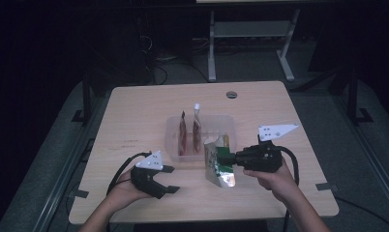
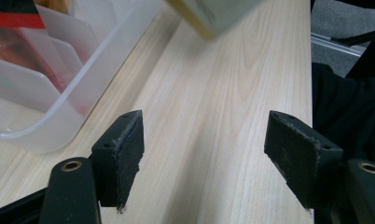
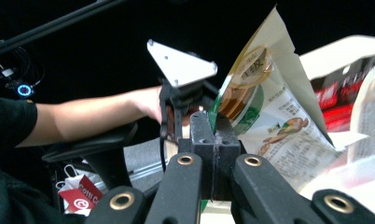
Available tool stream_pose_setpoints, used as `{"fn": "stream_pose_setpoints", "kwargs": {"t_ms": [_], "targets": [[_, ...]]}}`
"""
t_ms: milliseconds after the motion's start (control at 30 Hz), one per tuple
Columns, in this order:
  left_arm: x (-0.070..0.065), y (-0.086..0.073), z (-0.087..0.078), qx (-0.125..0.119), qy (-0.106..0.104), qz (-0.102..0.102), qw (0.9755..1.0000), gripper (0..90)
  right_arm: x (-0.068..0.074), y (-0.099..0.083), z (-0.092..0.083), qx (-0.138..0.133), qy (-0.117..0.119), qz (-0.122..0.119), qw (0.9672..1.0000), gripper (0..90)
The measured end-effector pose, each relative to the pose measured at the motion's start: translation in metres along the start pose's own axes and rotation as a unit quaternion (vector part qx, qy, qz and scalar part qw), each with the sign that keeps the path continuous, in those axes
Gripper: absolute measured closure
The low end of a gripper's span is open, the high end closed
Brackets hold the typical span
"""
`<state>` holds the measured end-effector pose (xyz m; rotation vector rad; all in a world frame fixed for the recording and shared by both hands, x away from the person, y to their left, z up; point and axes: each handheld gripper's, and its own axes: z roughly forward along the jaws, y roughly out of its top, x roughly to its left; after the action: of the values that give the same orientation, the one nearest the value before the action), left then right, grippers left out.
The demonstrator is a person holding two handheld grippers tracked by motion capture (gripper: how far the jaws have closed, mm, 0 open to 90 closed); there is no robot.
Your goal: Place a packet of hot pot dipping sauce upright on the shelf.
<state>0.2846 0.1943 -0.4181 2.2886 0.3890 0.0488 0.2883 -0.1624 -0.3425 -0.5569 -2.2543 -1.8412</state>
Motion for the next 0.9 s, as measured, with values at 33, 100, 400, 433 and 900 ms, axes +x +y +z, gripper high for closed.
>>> {"fn": "stream_pose_setpoints", "kwargs": {"t_ms": [33, 100, 400, 433, 900], "targets": [[0.0, 0.0, 0.0, 0.0, 0.0, -0.001, 1.0, 27.6, -0.001, 0.003, -0.001, -0.003, -0.004, -0.004, 1.0, 90.0], [0.0, -0.001, 0.0, 0.0, -0.001, -0.002, 1.0, 27.4, -0.002, 0.009, -0.002, -0.008, -0.007, -0.008, 0.9999, 90.0], [0.002, -0.004, 0.001, 0.0, 0.001, -0.016, 0.9999, 22.8, -0.023, 0.036, -0.008, -0.025, -0.036, -0.015, 0.9989, 90.0], [0.002, -0.004, 0.002, 0.002, 0.003, -0.014, 0.9999, 21.9, -0.026, 0.037, -0.007, -0.026, -0.037, -0.012, 0.9989, 90.0], [0.005, -0.007, 0.005, 0.018, 0.004, -0.017, 0.9997, 16.9, -0.069, 0.04, 0.003, -0.007, -0.066, 0.016, 0.9977, 90.0]]}}
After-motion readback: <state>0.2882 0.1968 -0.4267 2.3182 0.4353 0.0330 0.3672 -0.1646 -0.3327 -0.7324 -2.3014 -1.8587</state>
